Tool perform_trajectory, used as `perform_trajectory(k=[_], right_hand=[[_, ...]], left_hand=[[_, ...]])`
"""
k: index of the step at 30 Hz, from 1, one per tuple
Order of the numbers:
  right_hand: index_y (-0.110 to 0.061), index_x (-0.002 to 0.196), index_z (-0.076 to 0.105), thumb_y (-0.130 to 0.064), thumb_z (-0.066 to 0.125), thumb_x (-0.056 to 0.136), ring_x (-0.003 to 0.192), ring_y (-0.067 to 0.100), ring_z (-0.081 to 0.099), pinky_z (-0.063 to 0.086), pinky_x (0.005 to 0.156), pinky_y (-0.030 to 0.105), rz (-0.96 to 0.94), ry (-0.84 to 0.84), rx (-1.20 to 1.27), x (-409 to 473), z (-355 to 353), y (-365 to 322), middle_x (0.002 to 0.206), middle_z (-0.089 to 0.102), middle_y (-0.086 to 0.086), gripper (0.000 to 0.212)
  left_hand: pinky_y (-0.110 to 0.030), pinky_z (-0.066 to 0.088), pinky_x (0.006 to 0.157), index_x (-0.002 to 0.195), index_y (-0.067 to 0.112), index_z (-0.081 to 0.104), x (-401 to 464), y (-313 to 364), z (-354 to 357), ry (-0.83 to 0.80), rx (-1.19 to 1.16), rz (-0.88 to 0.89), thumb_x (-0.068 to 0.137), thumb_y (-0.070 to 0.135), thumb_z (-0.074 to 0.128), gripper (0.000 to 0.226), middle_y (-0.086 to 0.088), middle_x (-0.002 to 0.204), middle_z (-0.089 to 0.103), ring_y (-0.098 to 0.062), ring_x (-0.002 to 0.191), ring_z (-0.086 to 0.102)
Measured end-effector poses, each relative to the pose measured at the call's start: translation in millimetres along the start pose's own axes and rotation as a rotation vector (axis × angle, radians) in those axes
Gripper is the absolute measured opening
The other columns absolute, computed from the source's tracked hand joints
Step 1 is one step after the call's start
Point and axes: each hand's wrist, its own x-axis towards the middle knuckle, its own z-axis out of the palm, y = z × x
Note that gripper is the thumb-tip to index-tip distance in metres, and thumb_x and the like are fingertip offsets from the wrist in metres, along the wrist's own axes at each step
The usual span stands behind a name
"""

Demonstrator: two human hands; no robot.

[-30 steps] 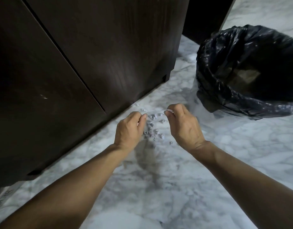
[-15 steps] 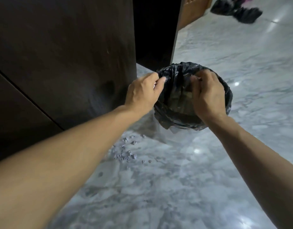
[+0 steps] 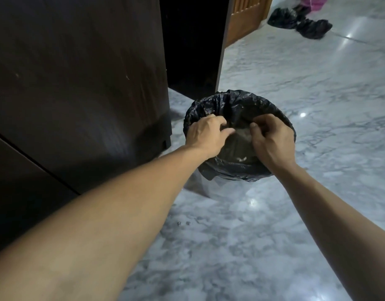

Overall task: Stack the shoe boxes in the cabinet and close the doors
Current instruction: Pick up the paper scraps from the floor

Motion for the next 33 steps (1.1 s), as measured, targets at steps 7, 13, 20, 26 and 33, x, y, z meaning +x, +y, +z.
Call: perform_trajectory(k=[7, 13, 20, 26, 33], right_hand=[[-0.009, 0.101, 0.067, -0.022, 0.06, 0.09, 0.083, 0.018, 0.063, 0.049, 0.075, 0.029, -0.167, 0.083, 0.043, -12, -2, -18, 0.097, 0.067, 0.007, 0.018], [0.002, 0.098, 0.065, -0.011, 0.062, 0.091, 0.076, 0.014, 0.06, 0.051, 0.069, 0.028, -0.433, 0.048, 0.282, -58, 4, -76, 0.093, 0.064, 0.012, 0.015], [-0.005, 0.106, 0.062, -0.01, 0.066, 0.087, 0.085, 0.012, 0.061, 0.052, 0.071, 0.034, -0.465, -0.311, 0.308, -149, 64, -72, 0.097, 0.062, 0.002, 0.021], [-0.011, 0.137, 0.043, -0.031, 0.067, 0.086, 0.125, 0.025, 0.049, 0.043, 0.102, 0.035, -0.294, -0.657, -0.007, -187, 111, -10, 0.135, 0.05, 0.007, 0.059], [-0.006, 0.145, -0.027, -0.097, 0.017, 0.059, 0.146, 0.025, -0.021, -0.007, 0.12, 0.043, -0.244, -0.9, -0.395, -210, 141, 34, 0.157, -0.026, 0.01, 0.132]], left_hand=[[-0.033, 0.047, 0.086, 0.106, 0.005, 0.068, -21, -19, -20, 0.226, -0.203, 0.182, 0.09, 0.033, 0.062, 0.032, -0.006, 0.106, 0.065, -0.023, 0.102, 0.059], [-0.032, 0.049, 0.086, 0.104, 0.001, 0.066, -78, -86, -41, 0.308, -0.17, 0.109, 0.091, 0.029, 0.063, 0.031, -0.01, 0.103, 0.066, -0.024, 0.097, 0.061], [-0.039, 0.041, 0.099, 0.128, -0.002, 0.05, -200, -170, -7, 0.136, 0.049, -0.195, 0.084, 0.055, 0.054, 0.072, -0.018, 0.123, 0.056, -0.033, 0.115, 0.052], [-0.052, 0.014, 0.116, 0.15, 0.001, 0.019, -270, -213, 27, -0.16, 0.238, -0.493, 0.067, 0.085, 0.037, 0.12, -0.02, 0.156, 0.016, -0.036, 0.143, 0.014], [-0.049, 0.005, 0.117, 0.149, -0.006, 0.014, -297, -232, 55, -0.229, 0.391, -0.484, 0.081, 0.084, 0.014, 0.113, -0.026, 0.158, 0.012, -0.041, 0.145, 0.016]])
